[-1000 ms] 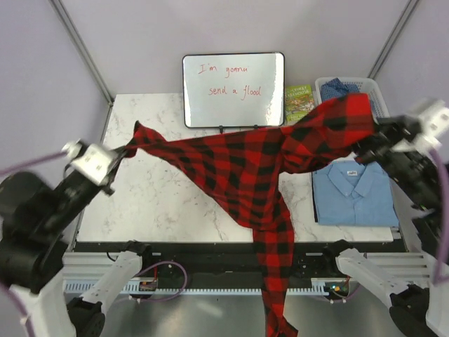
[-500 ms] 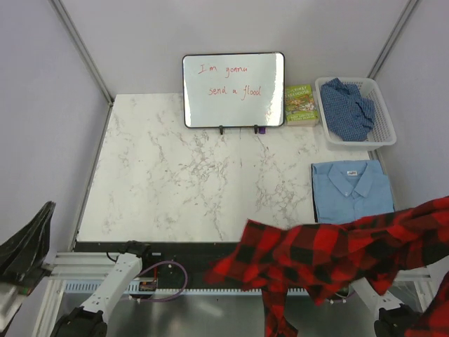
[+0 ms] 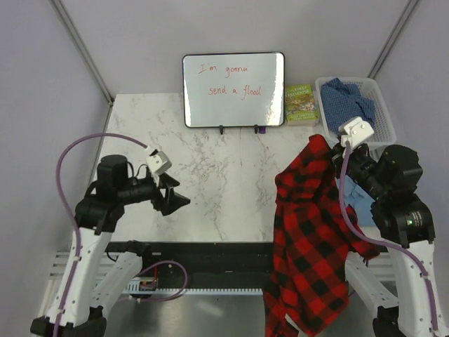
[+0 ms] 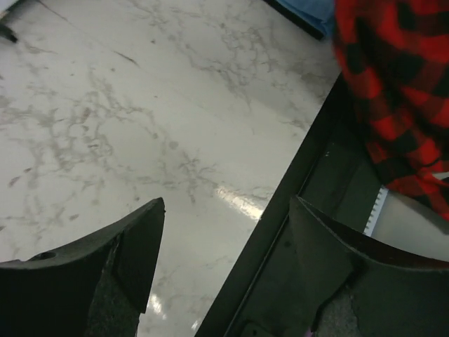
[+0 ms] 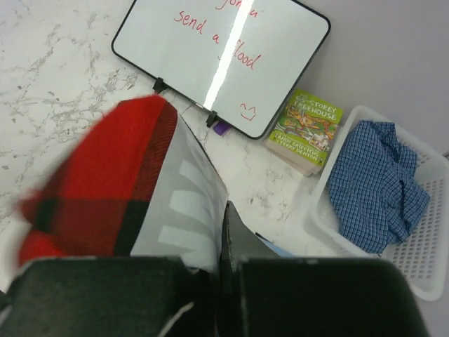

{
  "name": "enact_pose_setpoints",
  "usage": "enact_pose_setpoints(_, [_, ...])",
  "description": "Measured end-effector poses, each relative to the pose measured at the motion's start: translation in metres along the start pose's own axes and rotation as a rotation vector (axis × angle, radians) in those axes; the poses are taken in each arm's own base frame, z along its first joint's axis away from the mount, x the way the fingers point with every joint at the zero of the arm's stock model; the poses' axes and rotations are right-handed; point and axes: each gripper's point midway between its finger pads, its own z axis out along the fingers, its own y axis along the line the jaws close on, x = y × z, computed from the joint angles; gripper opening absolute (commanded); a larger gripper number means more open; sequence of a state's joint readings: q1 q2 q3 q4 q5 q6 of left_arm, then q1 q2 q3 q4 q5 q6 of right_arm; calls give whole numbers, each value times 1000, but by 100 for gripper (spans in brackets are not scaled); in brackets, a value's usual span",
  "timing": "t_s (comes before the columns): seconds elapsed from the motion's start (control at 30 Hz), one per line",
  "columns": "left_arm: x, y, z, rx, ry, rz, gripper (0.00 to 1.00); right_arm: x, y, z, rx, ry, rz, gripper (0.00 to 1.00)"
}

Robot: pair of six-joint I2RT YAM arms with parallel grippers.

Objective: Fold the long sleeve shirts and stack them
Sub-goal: Flatten the shirt out

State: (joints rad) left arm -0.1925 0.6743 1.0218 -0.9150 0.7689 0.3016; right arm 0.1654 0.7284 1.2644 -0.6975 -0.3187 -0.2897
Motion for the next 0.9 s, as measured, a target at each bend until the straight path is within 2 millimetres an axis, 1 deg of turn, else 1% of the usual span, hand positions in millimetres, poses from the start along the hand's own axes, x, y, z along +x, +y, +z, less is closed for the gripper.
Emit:
enact_pose_setpoints(0.03, [11, 1, 16, 49, 10, -51, 79, 7, 3, -3, -1, 11, 5, 0])
enact_pose_setpoints(0.07, [17, 1, 26, 83, 19, -78, 79, 6, 5, -10, 3, -3, 4, 0])
enact_pose_setpoints(0.1, [20, -1, 37, 116, 28, -84, 79, 0, 6, -17, 11, -32, -3, 0])
enact_pose_setpoints(0.17, [22, -11, 61, 195, 45, -70, 78, -23, 7, -37, 33, -126, -24, 0])
enact_pose_setpoints(0.2, [23, -20, 75, 235, 58, -47, 76, -38, 8, -49, 43, -180, -35, 0])
enact_pose_setpoints(0.23, [23, -32, 87, 280, 64, -24, 74, -51, 9, -57, 46, -222, -43, 0])
enact_pose_setpoints(0.27, [27, -48, 99, 333, 80, -5, 71, -66, 8, -65, 51, -267, -52, 0])
enact_pose_setpoints(0.37, [36, -77, 127, 412, 113, 3, 71, -108, 4, -83, 70, -379, -70, 0])
enact_pose_setpoints(0.4, [42, -80, 137, 415, 122, -9, 71, -117, 4, -86, 71, -402, -72, 0])
enact_pose_setpoints(0.47, [60, -84, 151, 414, 152, -47, 73, -130, 4, -91, 66, -431, -70, 0])
enact_pose_setpoints(0.53, [76, -89, 162, 428, 182, -72, 75, -136, 5, -93, 61, -445, -67, 0])
enact_pose_setpoints(0.57, [81, -97, 166, 448, 193, -72, 77, -137, 5, -94, 59, -448, -62, 0])
enact_pose_setpoints(0.63, [89, -123, 170, 522, 205, -51, 79, -139, 6, -96, 56, -452, -57, 0])
enact_pose_setpoints(0.67, [90, -141, 169, 572, 204, -30, 80, -140, 6, -96, 55, -454, -54, 0])
enact_pose_setpoints(0.77, [87, -180, 165, 676, 174, 21, 82, -144, 6, -98, 50, -458, -47, 0])
enact_pose_setpoints(0.8, [86, -187, 165, 691, 162, 29, 82, -147, 6, -99, 47, -461, -47, 0])
enact_pose_setpoints(0.83, [85, -188, 167, 690, 153, 33, 82, -149, 7, -99, 44, -464, -49, 0])
enact_pose_setpoints(0.9, [80, -179, 172, 661, 132, 27, 82, -154, 9, -101, 31, -473, -52, 0])
